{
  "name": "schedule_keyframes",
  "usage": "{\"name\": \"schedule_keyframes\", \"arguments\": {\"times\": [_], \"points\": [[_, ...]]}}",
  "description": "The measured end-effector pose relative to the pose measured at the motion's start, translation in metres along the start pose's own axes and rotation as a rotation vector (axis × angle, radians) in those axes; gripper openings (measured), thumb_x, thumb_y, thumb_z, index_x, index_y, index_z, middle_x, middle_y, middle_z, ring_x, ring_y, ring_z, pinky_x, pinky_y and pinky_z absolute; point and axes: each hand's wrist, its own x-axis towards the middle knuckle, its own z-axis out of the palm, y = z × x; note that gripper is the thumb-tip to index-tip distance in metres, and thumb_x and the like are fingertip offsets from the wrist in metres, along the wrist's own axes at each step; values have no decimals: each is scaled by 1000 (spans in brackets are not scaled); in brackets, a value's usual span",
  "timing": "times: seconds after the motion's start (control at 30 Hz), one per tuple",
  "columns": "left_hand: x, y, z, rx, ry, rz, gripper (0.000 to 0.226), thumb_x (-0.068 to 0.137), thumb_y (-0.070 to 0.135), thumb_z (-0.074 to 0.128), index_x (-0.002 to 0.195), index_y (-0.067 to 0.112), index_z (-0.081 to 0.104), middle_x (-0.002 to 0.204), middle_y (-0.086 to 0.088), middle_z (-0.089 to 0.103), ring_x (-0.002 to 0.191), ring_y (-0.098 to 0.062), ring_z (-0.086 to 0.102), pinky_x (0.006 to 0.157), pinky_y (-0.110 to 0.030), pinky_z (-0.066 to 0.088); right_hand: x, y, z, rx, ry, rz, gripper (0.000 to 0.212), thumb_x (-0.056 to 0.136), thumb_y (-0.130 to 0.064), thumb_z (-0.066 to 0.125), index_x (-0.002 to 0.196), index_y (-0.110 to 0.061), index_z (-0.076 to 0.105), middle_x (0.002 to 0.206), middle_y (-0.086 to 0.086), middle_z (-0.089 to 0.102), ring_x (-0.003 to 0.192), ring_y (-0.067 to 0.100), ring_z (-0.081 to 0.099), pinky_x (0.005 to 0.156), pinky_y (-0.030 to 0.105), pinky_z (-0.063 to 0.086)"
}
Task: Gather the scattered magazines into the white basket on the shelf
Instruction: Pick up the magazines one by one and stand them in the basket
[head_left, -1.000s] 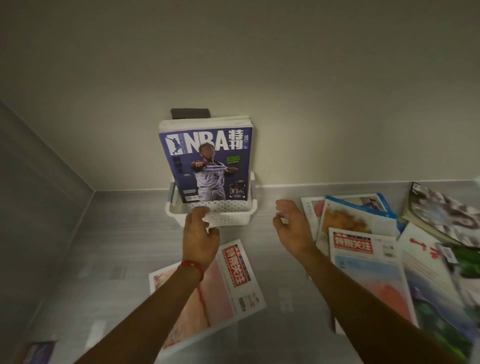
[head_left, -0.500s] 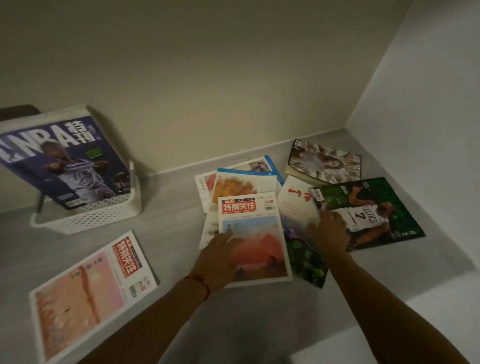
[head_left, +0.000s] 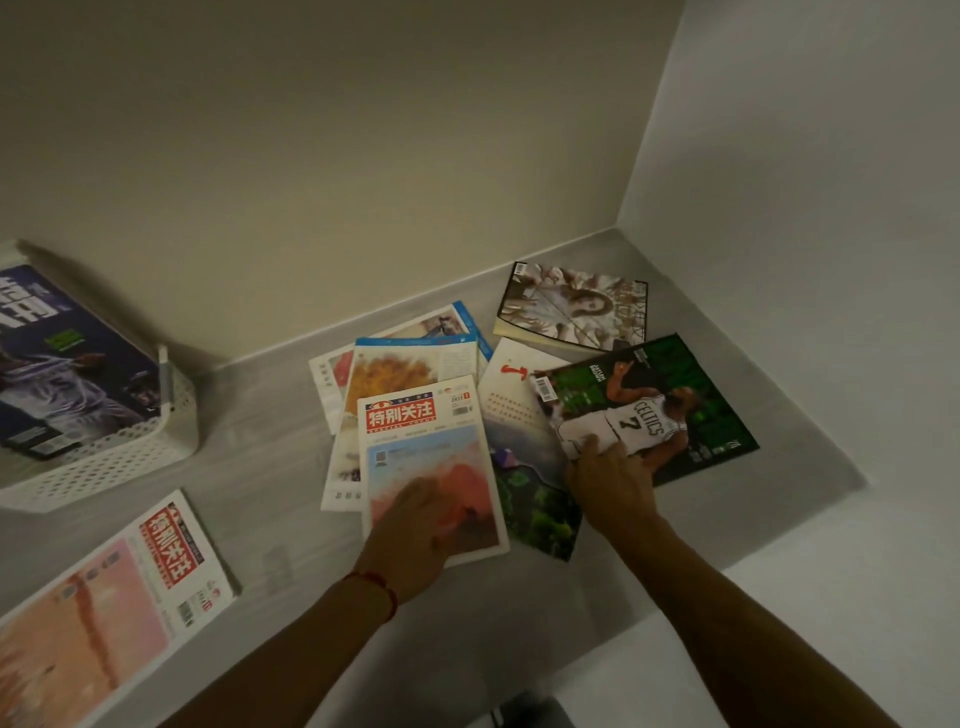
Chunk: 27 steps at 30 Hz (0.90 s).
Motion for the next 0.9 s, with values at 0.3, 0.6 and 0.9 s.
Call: {"name": "schedule_keyframes", "arguments": {"times": [0.3,0.6,0.9], "points": [[25,78,-15,-1472,-235,-503,34,95,43,58,122,24,64,119,-12,73,105,-32,72,84,-49,59,-58,-47,-45,158,173,-360,29,98,-38,51,113,-14,55,99,7,66,82,23,66,67,35,46],[-3,28,-39,-1325,125,-536,59,100,0,41,99,53,65,105,4,75,94,-22,76,69,-50,61,-54,-23,-37,888,257,29,27,96,-45,49,114,-28,60,117,1,63,110,17,61,90,39,57],[-63,-43,-95,-1092,249,-544,38,99,12,54,137,17,53,133,-19,64,115,-33,66,92,-43,58,-24,-27,-89,1863,-328,164,16,92,-13,63,108,-11,68,113,14,69,91,25,73,69,38,61]]}}
